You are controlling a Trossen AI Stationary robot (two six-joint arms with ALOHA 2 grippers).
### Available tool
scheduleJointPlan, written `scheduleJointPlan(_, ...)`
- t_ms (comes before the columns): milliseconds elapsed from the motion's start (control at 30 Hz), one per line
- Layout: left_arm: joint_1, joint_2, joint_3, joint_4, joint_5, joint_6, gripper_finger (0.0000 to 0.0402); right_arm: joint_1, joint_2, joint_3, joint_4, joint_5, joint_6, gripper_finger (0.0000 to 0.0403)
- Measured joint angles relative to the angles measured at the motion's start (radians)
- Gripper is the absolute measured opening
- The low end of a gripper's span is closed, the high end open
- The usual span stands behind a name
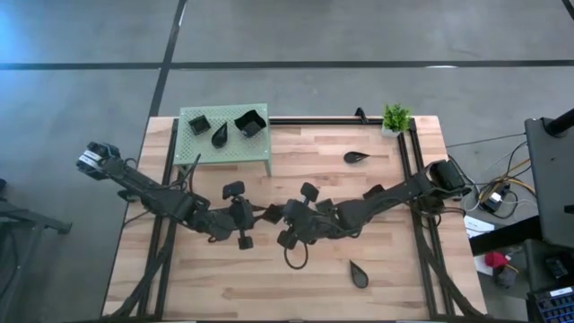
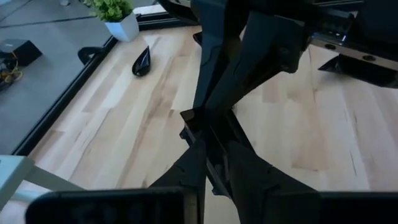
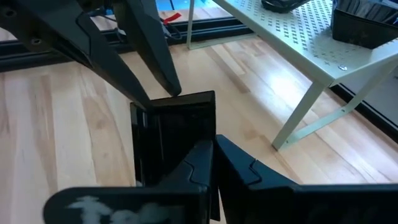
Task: Pick & Place Mini shaped plates
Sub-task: Stack the black square plate on top of the black square plate on the shelf
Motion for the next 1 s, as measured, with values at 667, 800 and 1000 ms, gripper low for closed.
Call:
scheduleJointPlan(667, 0.000, 0.010, -0.003, -0.031, -0.077, -0.032, 0.0053, -0.001, 0.000, 0.000, 0.006, 0.027, 0.000, 0.0011)
scheduleJointPlan(800, 0.000, 0.009, -0.002, -0.033, -0.059, -0.033, 0.0053, -0.001, 0.000, 0.000, 0.006, 0.026, 0.000, 0.0011)
scheduleJointPlan(1000, 0.000, 0.008, 0.000, -0.033, -0.067, -0.031, 0.0056, -0.001, 0.000, 0.000, 0.005, 0.026, 0.000, 0.0011)
